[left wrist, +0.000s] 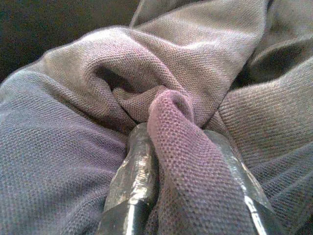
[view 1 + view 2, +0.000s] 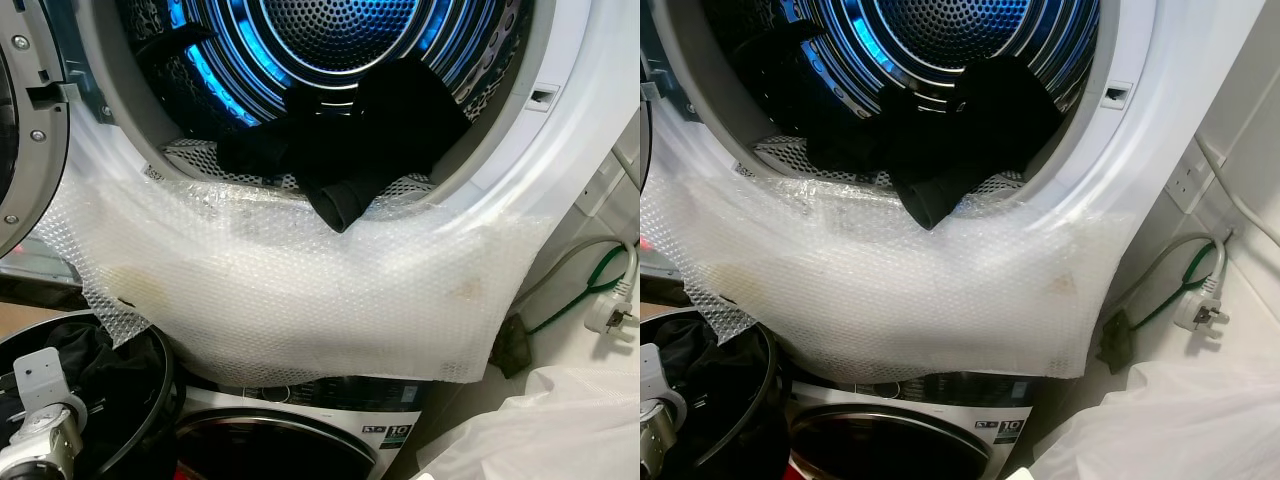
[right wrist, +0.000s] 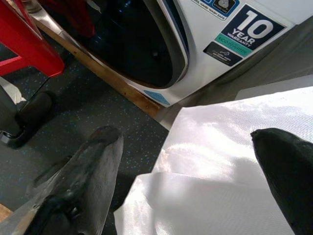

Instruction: Clothes washing

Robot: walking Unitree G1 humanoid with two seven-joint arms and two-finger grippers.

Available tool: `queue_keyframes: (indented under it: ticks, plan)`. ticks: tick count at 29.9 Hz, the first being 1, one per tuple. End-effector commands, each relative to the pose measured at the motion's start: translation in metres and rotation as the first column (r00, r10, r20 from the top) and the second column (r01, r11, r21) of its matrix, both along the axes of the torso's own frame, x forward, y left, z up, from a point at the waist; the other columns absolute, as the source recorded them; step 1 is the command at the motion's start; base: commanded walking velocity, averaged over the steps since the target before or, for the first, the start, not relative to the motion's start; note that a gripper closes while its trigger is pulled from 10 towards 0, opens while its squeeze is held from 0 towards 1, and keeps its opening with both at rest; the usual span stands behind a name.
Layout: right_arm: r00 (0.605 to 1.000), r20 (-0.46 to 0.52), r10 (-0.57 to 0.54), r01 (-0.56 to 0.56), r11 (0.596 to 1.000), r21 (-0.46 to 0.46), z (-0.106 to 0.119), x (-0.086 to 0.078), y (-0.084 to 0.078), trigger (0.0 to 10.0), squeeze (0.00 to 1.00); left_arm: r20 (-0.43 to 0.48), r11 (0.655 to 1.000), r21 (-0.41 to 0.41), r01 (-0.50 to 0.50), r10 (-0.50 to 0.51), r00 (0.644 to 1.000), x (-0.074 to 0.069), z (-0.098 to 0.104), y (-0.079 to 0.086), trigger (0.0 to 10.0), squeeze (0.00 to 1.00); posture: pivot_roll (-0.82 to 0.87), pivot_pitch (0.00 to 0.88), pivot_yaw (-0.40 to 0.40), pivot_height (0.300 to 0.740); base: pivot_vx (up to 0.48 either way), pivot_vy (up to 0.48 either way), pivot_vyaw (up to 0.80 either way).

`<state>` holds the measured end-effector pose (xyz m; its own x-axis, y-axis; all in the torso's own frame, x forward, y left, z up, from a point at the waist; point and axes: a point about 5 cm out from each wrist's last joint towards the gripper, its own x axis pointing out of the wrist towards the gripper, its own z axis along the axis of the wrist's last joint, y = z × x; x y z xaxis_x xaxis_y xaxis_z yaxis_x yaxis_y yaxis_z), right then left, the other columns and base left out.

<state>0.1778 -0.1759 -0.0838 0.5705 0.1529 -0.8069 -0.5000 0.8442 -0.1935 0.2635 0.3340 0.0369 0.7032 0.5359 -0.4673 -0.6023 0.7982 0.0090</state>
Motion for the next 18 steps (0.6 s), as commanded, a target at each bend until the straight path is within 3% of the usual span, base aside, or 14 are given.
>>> queue_keyframes:
  ticks: [1, 2, 4, 6, 8, 9, 12, 13, 16, 18]
  plan:
    - [0.999, 0.004, -0.034, 0.034, 0.999, 0.005, 0.001, 0.002, -0.001, 10.0, 0.00, 0.065, 0.999, -0.015, 0.028, -0.027, 0.998, -0.001, -0.005, -0.016, 0.0, 0.00, 0.10, 0.000, -0.103, 0.740, 0.000, 0.000, 0.00]
    - [0.999, 0.004, -0.034, 0.034, 0.999, 0.005, 0.001, 0.002, -0.001, 10.0, 0.00, 0.065, 0.999, -0.015, 0.028, -0.027, 0.998, -0.001, -0.005, -0.016, 0.0, 0.00, 0.10, 0.000, -0.103, 0.740, 0.000, 0.000, 0.00]
    - [0.999, 0.002, -0.039, 0.039, 0.999, 0.006, 0.001, 0.002, 0.000, 10.0, 0.00, 0.149, 1.000, -0.021, 0.001, 0.002, 0.989, -0.009, -0.004, -0.019, 0.0, 0.00, 0.10, 0.000, -0.090, 0.740, 0.000, 0.000, 0.00]
    - [0.999, -0.002, -0.038, 0.038, 0.999, 0.011, 0.000, 0.002, 0.003, 10.0, 0.00, 0.224, 0.995, 0.009, -0.100, 0.095, 0.970, -0.036, -0.009, -0.025, 0.0, 0.00, 0.11, 0.000, -0.080, 0.740, 0.000, 0.000, 0.00]
    - [0.999, -0.005, -0.041, 0.041, 0.999, 0.014, -0.001, 0.001, 0.003, 10.0, 0.00, 0.238, 0.989, 0.022, -0.148, 0.138, 0.961, -0.055, -0.015, -0.032, 0.0, 0.00, 0.11, 0.000, -0.076, 0.740, 0.000, 0.000, 0.00]
    - [0.999, -0.009, -0.047, 0.048, 0.999, 0.018, -0.001, 0.000, 0.004, 10.0, 0.00, 0.265, 0.980, 0.042, -0.195, 0.178, 0.948, -0.074, -0.017, -0.040, 0.0, 0.00, 0.13, 0.000, -0.076, 0.740, 0.000, 0.000, 0.00]
    - [0.999, -0.011, -0.051, 0.051, 0.999, 0.019, -0.001, -0.001, 0.004, 10.0, 0.00, 0.281, 0.973, 0.058, -0.222, 0.197, 0.939, -0.083, -0.016, -0.043, 0.0, 0.00, 0.13, 0.000, -0.076, 0.740, 0.000, 0.000, 0.00]
    - [0.999, -0.015, -0.049, 0.049, 0.999, 0.021, -0.002, -0.001, 0.005, 10.0, 0.00, 0.324, 0.966, 0.099, -0.238, 0.195, 0.926, -0.090, -0.010, -0.046, 0.0, 0.00, 0.15, 0.000, -0.078, 0.740, 0.000, 0.000, 0.00]
    - [0.999, -0.030, -0.037, 0.037, 0.999, 0.023, -0.003, -0.003, 0.006, 10.0, 0.00, 0.416, 0.945, 0.270, -0.183, 0.057, 0.908, -0.094, 0.016, -0.058, 0.0, 0.00, 0.19, 0.000, -0.089, 0.740, 0.000, 0.000, 0.00]
    - [0.999, -0.040, -0.021, 0.022, 0.999, 0.028, -0.003, -0.001, 0.009, 10.0, 0.00, 0.473, 0.909, 0.379, -0.173, -0.030, 0.880, -0.095, 0.041, -0.068, 0.0, 0.00, 0.20, 0.000, -0.092, 0.740, 0.000, 0.000, 0.00]
